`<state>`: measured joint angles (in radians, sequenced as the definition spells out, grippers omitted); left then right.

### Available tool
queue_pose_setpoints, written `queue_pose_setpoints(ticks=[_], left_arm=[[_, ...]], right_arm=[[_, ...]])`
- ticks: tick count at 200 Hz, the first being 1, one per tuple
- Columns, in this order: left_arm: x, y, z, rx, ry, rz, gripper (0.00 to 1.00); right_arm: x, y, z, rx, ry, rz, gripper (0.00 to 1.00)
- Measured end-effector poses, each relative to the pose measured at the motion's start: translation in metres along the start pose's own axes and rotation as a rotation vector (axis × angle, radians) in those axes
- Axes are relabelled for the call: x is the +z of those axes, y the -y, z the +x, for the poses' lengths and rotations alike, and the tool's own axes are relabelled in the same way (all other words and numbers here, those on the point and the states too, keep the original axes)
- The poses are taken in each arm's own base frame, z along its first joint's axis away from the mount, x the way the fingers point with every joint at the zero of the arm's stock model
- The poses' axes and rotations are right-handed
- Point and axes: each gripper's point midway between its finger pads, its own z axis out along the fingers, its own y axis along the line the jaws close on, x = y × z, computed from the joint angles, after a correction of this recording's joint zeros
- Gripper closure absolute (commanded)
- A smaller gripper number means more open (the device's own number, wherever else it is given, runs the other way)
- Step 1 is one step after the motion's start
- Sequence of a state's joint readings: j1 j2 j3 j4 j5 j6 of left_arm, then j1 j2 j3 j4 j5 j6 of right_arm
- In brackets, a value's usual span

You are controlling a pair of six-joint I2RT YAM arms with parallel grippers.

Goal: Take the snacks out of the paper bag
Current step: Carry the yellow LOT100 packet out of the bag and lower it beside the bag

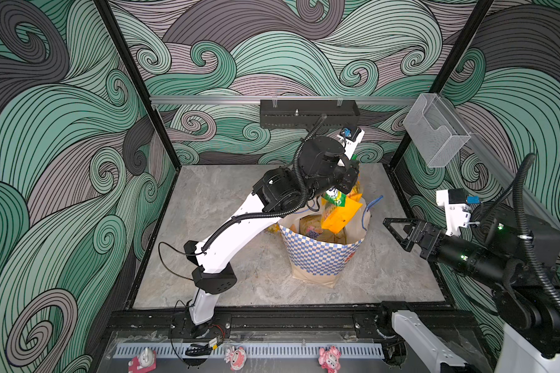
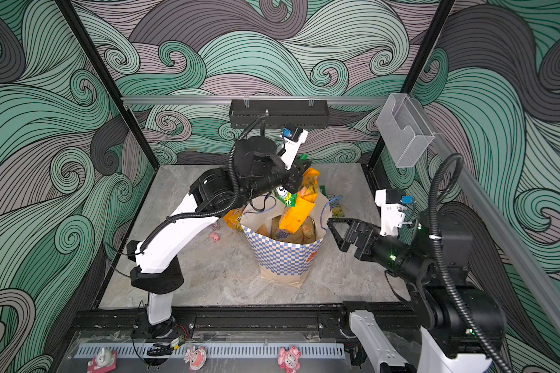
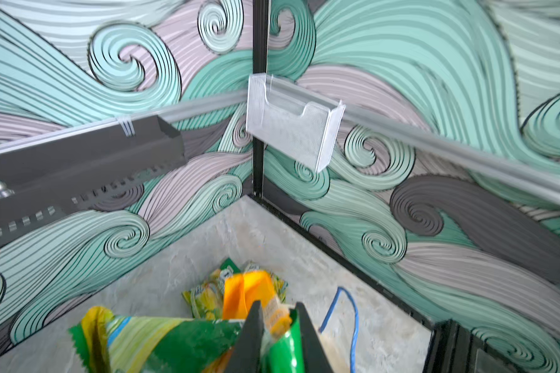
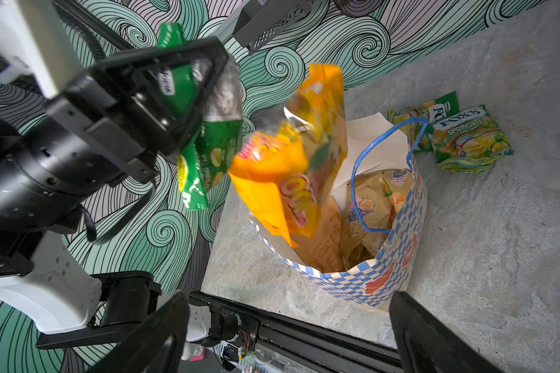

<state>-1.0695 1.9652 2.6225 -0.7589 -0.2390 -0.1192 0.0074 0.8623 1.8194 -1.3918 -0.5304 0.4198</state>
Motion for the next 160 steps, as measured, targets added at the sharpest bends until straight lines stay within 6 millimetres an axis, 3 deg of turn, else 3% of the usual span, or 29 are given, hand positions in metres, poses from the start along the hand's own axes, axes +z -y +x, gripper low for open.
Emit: queue_pose_setpoints(ticks=[39,67,112,160], left_arm=[[-0.03,-0.002,-0.055,-0.031,0.176,0.015,1.0],[-0.043,-0.01,-0.069,0.001,0.219,-0.023,1.0],[-0.067,-0.046,-0.069,0.112,0.202,-0.222,1.0],[-0.138,-0.112,-0.04,0.16,0.13,-0.498,1.0]], right_arm=[[-0.001,-0.001,-0.002,-0.001,0.008,-0.003,0.03],[-0.001,-0.002,-0.003,-0.004,0.014,-0.006,0.03],[-0.002,-0.003,-0.005,-0.01,0.023,-0.01,0.03],[-0.001,-0.005,-0.008,-0.012,0.034,-0.017,0.04]])
